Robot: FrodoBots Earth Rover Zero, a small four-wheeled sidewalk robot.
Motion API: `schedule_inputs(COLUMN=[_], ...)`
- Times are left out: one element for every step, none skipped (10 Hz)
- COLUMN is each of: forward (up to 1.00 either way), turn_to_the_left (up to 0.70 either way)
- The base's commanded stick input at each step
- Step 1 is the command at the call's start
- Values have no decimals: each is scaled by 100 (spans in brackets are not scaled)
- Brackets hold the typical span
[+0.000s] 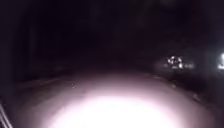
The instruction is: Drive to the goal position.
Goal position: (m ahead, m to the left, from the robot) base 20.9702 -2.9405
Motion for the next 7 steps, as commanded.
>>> schedule_inputs(forward=[100,100,100,100,100,100,100], turn_to_the_left=[0,0,0,0,0,0,0])
